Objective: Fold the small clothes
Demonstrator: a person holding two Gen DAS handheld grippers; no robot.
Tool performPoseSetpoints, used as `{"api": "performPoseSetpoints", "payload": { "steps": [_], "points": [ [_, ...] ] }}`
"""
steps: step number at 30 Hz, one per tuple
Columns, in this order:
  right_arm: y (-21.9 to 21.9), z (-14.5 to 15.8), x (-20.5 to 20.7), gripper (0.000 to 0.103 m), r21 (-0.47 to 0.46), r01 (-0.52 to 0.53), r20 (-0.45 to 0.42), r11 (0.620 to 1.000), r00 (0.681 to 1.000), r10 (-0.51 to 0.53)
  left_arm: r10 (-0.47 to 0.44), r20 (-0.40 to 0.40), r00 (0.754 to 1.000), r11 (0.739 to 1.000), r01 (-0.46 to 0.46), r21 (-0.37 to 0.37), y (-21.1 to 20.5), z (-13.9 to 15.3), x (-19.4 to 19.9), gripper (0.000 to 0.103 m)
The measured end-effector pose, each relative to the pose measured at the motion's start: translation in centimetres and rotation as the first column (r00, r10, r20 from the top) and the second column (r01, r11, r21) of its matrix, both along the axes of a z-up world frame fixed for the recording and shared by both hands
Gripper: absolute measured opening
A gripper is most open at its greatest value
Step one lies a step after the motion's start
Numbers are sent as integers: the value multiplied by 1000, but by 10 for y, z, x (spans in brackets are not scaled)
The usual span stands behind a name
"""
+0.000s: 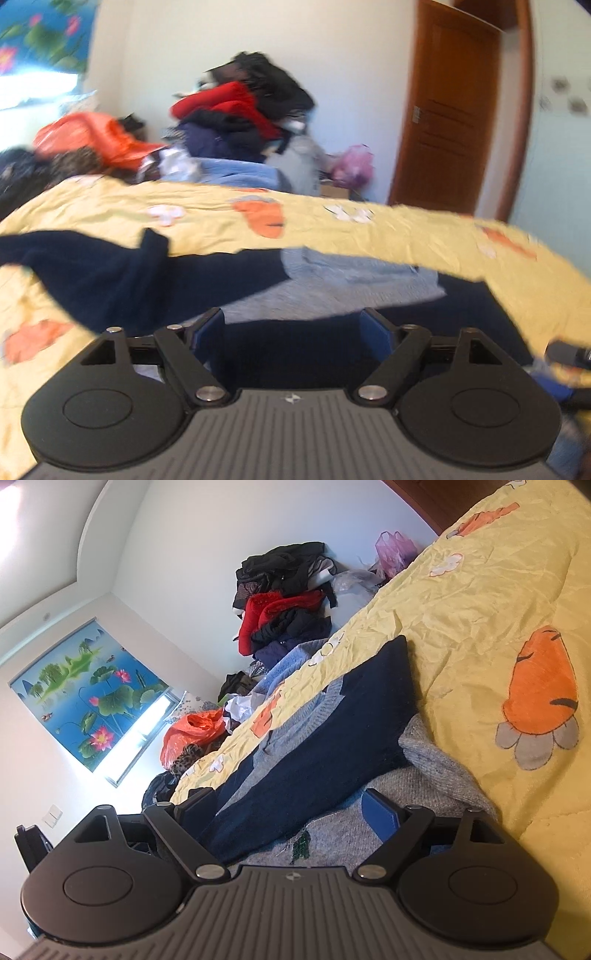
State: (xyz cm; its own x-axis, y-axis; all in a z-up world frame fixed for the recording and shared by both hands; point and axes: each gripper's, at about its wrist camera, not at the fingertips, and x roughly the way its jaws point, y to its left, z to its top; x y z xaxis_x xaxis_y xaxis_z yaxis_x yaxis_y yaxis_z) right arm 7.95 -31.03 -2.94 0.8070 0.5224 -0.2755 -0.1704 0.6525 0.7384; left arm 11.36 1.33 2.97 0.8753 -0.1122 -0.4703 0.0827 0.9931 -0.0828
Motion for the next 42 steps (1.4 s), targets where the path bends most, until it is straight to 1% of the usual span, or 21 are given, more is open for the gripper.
{"api": "performPoseSetpoints", "payload": {
  "steps": [1,3,4,7,9,10,13,14,15,16,17,21,25,28,31,33,34,36,38,40,42],
  "points": [
    [2,2,0,85,-24,7,-8,1000,1000,-7,-6,-29,1000,1000,7,22,-6,-7,7,80],
    [12,14,2,87,-133,12,-33,991,999,-16,-20,-110,994,1000,22,21,-9,-21,19,80],
    [18,23,2,87,-185,-2,-6,983,1000,1,-21,-148,989,1000,24,17,-8,-27,23,80],
    [40,56,17,90,-343,9,104,939,994,28,-46,-169,984,999,44,-15,-3,-31,28,84],
    [54,66,48,93,-439,9,92,898,995,35,-69,-179,981,997,71,6,-7,-33,29,93],
    [60,65,68,93,-492,0,62,871,997,35,-76,-185,980,997,80,15,-9,-35,30,95],
    [70,39,123,89,-632,-32,-100,774,994,-41,-83,-190,978,996,89,22,-10,-36,30,96],
    [70,30,131,88,-661,-27,-116,750,991,-66,-85,-190,978,996,90,18,-9,-36,29,96],
    [73,26,128,89,-705,1,-72,709,995,-74,-86,-189,978,996,91,13,-9,-35,29,96],
    [74,21,129,91,-734,-8,-76,680,995,-71,-88,-189,978,996,91,8,-8,-35,29,96],
    [74,17,125,95,-748,-2,-53,664,997,-58,-88,-189,978,996,91,5,-7,-35,30,96],
    [69,16,126,99,-740,-9,-55,673,997,-48,-93,-192,977,995,96,6,-8,-35,32,98],
    [74,18,128,102,-755,-8,-59,656,997,-55,-103,-183,978,995,102,-12,-4,-32,30,99],
    [74,19,130,102,-751,-6,-57,661,997,-56,-87,-117,989,994,78,-81,17,-21,13,99],
    [72,20,129,102,-740,-4,-55,673,997,-53,-8,-12,1000,985,6,-175,63,-3,-9,99],
    [72,19,128,102,-739,-4,-53,673,997,-52,83,7,997,964,-78,-253,106,7,-11,99],
    [72,20,127,102,-737,-3,-51,676,997,-52,138,-2,990,945,-132,-298,131,10,-9,99],
    [70,20,126,102,-730,-1,-48,684,998,-50,258,-31,966,888,-250,-385,181,13,-2,99],
    [69,20,126,103,-723,-1,-47,690,998,-49,387,-61,920,814,-372,-447,229,13,4,99],
    [69,21,126,103,-722,-1,-47,691,998,-48,489,-77,869,750,-464,-471,269,11,10,99],
    [69,21,126,103,-723,-2,-48,690,998,-47,541,-117,833,704,-525,-479,301,7,23,99]
  ]
}}
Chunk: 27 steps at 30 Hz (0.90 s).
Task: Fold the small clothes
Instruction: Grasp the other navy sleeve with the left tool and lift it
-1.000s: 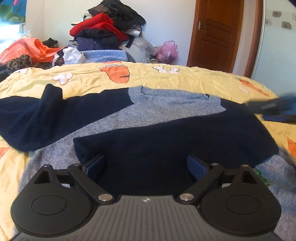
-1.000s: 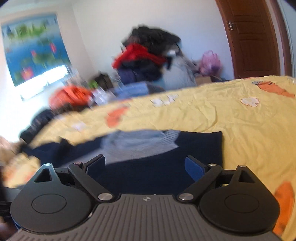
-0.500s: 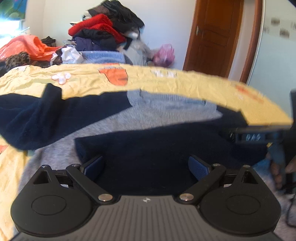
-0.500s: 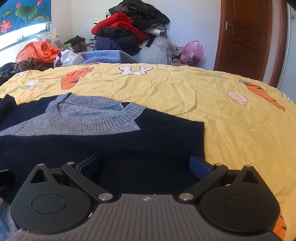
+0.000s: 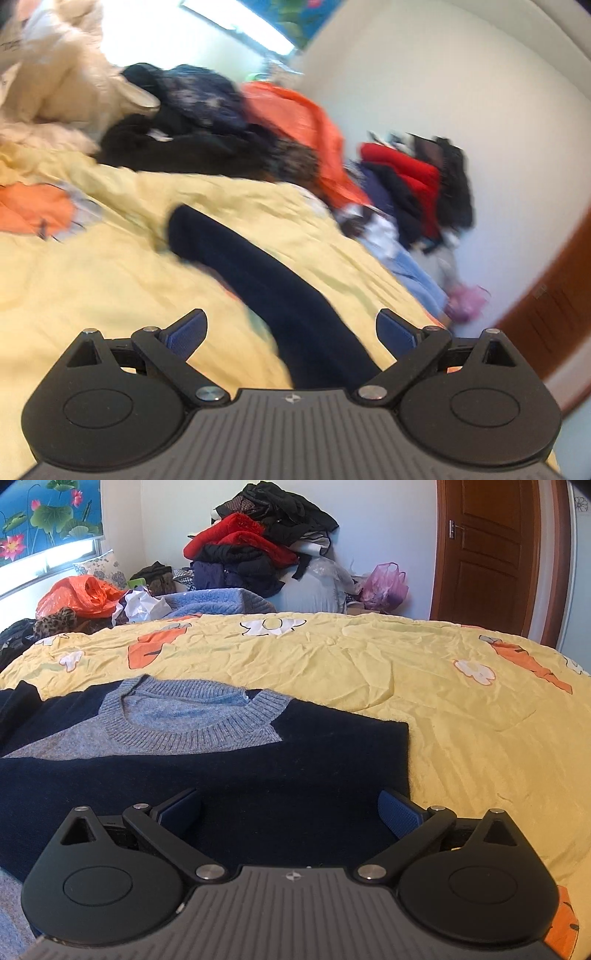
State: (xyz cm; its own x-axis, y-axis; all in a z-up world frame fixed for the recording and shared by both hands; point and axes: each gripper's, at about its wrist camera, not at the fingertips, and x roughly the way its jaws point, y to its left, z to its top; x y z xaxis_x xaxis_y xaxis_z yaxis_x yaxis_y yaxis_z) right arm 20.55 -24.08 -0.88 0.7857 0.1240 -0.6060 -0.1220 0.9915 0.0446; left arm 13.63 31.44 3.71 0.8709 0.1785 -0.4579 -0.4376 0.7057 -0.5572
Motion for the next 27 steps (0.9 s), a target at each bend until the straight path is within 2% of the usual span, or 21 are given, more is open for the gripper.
{"api": "performPoseSetpoints", "payload": {
  "steps": [3,6,10,12,14,16,17,18,20,23,25,26,27],
  "points": [
    [0,0,0,103,1,-1,0,1000,1000,1,49,-29,998,992,-52,-118,42,-10,19,99],
    [0,0,0,103,1,-1,0,1000,1000,1,106,-24,994,970,-108,-218,72,-18,32,98],
    [0,0,0,103,1,-1,0,1000,1000,1,101,32,994,916,-80,-392,96,-37,43,98],
    [0,0,0,103,0,-1,0,1000,1000,1,97,56,994,900,-64,-432,99,-43,49,98],
    [0,0,0,103,0,-1,0,1000,1000,1,97,65,993,899,-59,-434,99,-46,55,98],
    [0,0,0,103,0,-1,1,1000,1000,1,86,84,993,896,-40,-442,100,-49,59,86],
    [0,0,0,103,0,-1,1,1000,1000,1,70,88,994,895,-24,-446,100,-51,62,66],
    [0,0,0,103,-1,-1,0,1000,1000,1,54,77,996,895,-14,-446,100,-52,65,54],
    [0,0,0,103,0,-1,1,1000,1000,1,45,22,999,903,-31,-428,100,-56,72,52],
    [0,0,0,103,0,-1,1,1000,1000,1,70,-21,997,920,-73,-385,101,-59,76,43],
    [0,0,0,103,1,-1,1,1000,1000,1,83,-44,996,928,-93,-360,102,-59,77,25],
    [0,0,0,103,2,-1,1,1000,1000,1,78,-59,995,933,-94,-348,102,-59,78,6],
    [0,0,0,103,2,-1,1,1000,1000,1,77,-71,995,938,-96,-332,100,-57,77,5]
  ]
}}
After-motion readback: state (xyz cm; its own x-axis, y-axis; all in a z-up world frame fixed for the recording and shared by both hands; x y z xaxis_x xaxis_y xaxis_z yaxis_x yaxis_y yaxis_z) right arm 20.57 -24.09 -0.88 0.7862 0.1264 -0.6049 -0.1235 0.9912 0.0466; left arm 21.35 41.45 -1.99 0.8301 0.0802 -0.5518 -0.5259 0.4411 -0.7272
